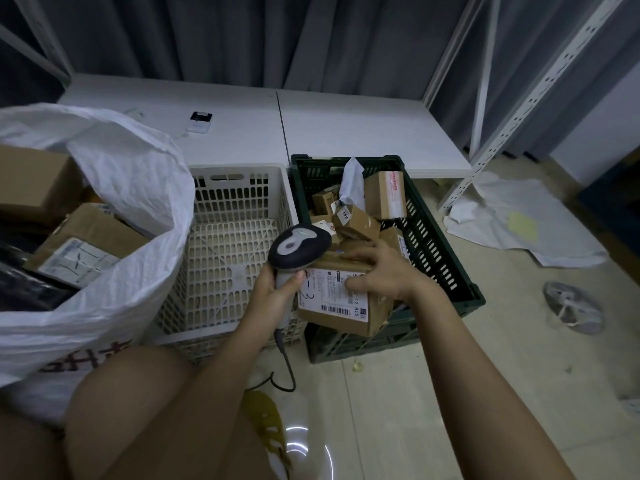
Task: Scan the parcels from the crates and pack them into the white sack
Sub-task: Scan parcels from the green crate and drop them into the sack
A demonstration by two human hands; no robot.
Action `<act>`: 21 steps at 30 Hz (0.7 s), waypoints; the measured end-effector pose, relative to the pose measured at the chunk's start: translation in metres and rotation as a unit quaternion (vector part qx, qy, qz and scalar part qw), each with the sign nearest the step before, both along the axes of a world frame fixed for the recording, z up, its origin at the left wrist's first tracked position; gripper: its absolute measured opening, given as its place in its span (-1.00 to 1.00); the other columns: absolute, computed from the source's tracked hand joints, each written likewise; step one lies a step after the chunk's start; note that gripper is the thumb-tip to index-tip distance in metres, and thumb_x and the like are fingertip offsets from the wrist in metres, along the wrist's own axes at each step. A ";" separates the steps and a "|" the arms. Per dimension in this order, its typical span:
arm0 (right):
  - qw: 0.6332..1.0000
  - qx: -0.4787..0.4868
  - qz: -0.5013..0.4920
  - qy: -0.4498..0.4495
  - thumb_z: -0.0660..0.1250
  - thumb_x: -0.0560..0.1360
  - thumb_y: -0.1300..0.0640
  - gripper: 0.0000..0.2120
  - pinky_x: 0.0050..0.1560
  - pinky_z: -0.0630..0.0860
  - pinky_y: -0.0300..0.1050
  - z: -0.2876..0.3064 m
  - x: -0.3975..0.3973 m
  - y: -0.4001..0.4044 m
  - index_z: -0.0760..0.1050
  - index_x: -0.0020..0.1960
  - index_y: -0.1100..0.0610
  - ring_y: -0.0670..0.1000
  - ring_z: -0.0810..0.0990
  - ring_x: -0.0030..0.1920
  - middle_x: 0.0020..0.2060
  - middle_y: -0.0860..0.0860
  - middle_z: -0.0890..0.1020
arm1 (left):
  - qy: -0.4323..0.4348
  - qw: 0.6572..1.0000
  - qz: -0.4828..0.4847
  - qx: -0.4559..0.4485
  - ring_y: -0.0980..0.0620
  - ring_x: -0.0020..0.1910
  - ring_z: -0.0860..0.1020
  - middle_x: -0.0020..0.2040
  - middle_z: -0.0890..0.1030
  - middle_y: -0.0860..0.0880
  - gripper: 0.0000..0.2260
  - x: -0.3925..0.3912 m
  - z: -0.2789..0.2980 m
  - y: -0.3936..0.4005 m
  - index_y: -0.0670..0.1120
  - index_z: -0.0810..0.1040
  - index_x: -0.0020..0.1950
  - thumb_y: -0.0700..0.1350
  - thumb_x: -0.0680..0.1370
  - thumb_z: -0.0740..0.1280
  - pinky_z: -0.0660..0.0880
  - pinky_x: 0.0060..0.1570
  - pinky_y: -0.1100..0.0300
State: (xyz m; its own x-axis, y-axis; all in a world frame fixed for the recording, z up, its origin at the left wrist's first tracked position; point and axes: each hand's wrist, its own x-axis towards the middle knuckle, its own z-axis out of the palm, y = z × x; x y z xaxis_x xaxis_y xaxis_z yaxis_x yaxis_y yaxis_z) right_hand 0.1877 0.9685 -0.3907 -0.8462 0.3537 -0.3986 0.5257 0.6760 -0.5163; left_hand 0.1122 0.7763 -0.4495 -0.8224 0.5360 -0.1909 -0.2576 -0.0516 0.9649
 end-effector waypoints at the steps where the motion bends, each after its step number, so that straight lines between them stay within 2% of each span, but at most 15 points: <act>1: 1.000 -0.002 0.006 -0.005 0.44 0.42 -0.04 -0.40 0.36 0.32 0.00 -0.002 0.001 0.000 0.38 0.43 -0.10 0.04 0.24 0.38 0.28 -0.01 0.26 | 0.000 1.000 -0.008 0.002 0.08 0.14 0.54 0.16 0.55 0.04 -0.65 0.000 0.000 0.001 -0.02 0.37 0.33 -0.25 0.57 0.29 0.50 0.05 0.24; 4: 0.999 -0.009 0.033 -0.015 0.45 0.42 -0.01 -0.36 0.38 0.30 0.00 -0.011 0.004 -0.003 0.33 0.46 -0.10 0.03 0.20 0.39 0.28 -0.04 0.22 | 0.006 1.000 -0.021 0.006 0.09 0.13 0.55 0.15 0.56 0.07 -0.66 -0.003 0.004 0.004 0.01 0.37 0.31 -0.24 0.58 0.28 0.50 0.09 0.19; 6: 0.999 -0.016 0.017 0.031 0.47 0.41 0.03 -0.33 0.36 0.29 -0.05 -0.018 0.008 -0.007 0.33 0.47 -0.06 0.04 0.18 0.42 0.34 -0.03 0.21 | 0.016 0.999 -0.042 -0.005 0.07 0.15 0.55 0.16 0.56 0.06 -0.67 -0.006 0.004 0.005 0.03 0.37 0.31 -0.22 0.58 0.28 0.49 0.14 0.15; 8: 0.993 -0.038 -0.035 0.108 0.51 0.38 0.06 -0.26 0.38 0.32 -0.02 -0.027 0.013 -0.010 0.28 0.48 -0.05 0.03 0.20 0.43 0.41 -0.04 0.17 | 0.024 0.998 -0.055 -0.023 0.05 0.17 0.54 0.19 0.56 0.03 -0.67 -0.009 0.002 0.004 0.02 0.37 0.33 -0.19 0.58 0.28 0.48 0.20 0.08; 11: 0.964 -0.127 -0.133 0.189 0.59 0.30 -0.03 -0.07 0.33 0.42 0.02 -0.045 0.028 -0.020 0.13 0.51 -0.16 -0.04 0.34 0.35 0.40 -0.06 0.25 | 0.012 0.998 -0.043 -0.037 0.00 0.18 0.55 0.20 0.56 -0.01 -0.65 -0.013 -0.003 0.001 -0.01 0.37 0.36 -0.16 0.58 0.29 0.49 0.21 -0.01; 13: 0.933 -0.230 -0.178 0.212 0.63 0.25 -0.02 0.00 0.18 0.57 0.04 -0.062 0.039 -0.028 0.06 0.46 -0.27 0.01 0.48 0.30 0.37 -0.01 0.38 | 0.009 0.998 -0.037 -0.044 -0.01 0.16 0.56 0.18 0.58 0.01 -0.66 -0.015 -0.006 -0.001 0.01 0.38 0.35 -0.15 0.58 0.29 0.50 0.18 -0.03; 14: 0.924 -0.266 -0.180 0.207 0.63 0.25 0.05 0.04 0.13 0.60 -0.03 -0.070 0.045 -0.033 0.02 0.47 -0.26 0.00 0.49 0.30 0.37 0.00 0.40 | 0.012 0.998 -0.036 -0.047 0.00 0.16 0.56 0.18 0.58 0.01 -0.66 -0.016 -0.007 -0.002 0.02 0.38 0.35 -0.15 0.58 0.29 0.50 0.18 -0.04; 16: 0.923 -0.282 -0.167 0.199 0.63 0.25 0.12 0.13 0.17 0.57 -0.10 -0.084 0.055 -0.042 -0.08 0.51 -0.26 -0.04 0.43 0.37 0.41 -0.03 0.35 | 0.018 0.998 -0.036 -0.054 0.01 0.19 0.54 0.21 0.56 0.02 -0.64 -0.017 -0.009 -0.004 0.02 0.37 0.38 -0.13 0.58 0.29 0.47 0.22 -0.04; 18: 0.914 -0.273 -0.194 0.231 0.61 0.28 0.17 0.09 0.11 0.57 -0.20 -0.089 0.060 -0.050 -0.04 0.51 -0.25 -0.04 0.40 0.38 0.41 -0.06 0.33 | 0.010 0.998 -0.033 -0.056 0.00 0.21 0.52 0.21 0.55 0.02 -0.63 -0.016 -0.010 -0.006 -0.01 0.36 0.39 -0.14 0.59 0.29 0.45 0.23 -0.02; 20: 0.887 -0.264 -0.264 0.272 0.57 0.33 0.21 -0.02 -0.05 0.57 -0.31 -0.076 0.055 -0.053 0.03 0.50 -0.17 -0.07 0.45 0.24 0.32 -0.09 0.32 | -0.004 0.999 -0.011 -0.044 -0.03 0.21 0.52 0.18 0.56 0.01 -0.66 -0.015 -0.008 -0.006 -0.03 0.37 0.35 -0.19 0.59 0.28 0.45 0.22 0.01; 21: 0.874 -0.258 -0.292 0.291 0.56 0.35 0.19 -0.08 -0.06 0.59 -0.27 -0.066 0.049 -0.051 0.06 0.49 -0.13 -0.10 0.47 0.17 0.28 -0.08 0.33 | -0.006 0.999 0.000 -0.036 -0.03 0.21 0.52 0.18 0.55 0.00 -0.66 -0.015 -0.007 -0.006 -0.03 0.37 0.35 -0.20 0.59 0.28 0.45 0.23 0.01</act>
